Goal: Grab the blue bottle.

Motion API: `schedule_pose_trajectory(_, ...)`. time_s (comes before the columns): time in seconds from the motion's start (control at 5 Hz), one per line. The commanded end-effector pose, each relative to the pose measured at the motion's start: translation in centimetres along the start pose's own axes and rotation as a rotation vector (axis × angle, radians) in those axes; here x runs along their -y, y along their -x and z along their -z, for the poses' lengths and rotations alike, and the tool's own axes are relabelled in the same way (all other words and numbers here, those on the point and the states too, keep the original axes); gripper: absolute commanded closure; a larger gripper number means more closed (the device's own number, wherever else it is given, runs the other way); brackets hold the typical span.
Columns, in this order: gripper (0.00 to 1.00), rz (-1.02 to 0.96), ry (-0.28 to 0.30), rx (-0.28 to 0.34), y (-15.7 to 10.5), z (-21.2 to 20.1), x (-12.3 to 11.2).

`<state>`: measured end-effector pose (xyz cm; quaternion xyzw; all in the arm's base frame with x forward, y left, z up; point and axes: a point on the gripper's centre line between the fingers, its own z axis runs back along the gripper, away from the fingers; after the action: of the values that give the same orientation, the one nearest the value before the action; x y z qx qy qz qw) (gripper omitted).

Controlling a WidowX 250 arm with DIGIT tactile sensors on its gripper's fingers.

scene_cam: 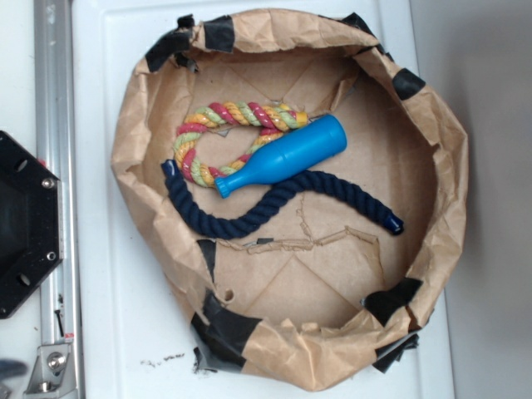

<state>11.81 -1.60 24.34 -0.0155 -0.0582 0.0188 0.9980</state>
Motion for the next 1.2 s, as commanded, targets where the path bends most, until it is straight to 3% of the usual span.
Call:
schedule_pose_trajectory(0.0,0.0,0.0,0.0,0.0,0.0,0.0,0.0)
schedule_pose_trajectory(0.2,0.0,-0.092,0.081,0.089,-3.6,1.6,-1.4)
schedule_pose_trajectory(0.4,0.0,-0.184,0.086,0.111,-6.5,4.3,-3.2)
schedule_pose_trajectory(0.8,0.0,-0.243,0.035,0.044,-10.1,12.1,-5.5)
schedule_pose_trajectory(1.0,0.0,-0.147,0.006,0.037,-11.1,14.3,-4.3)
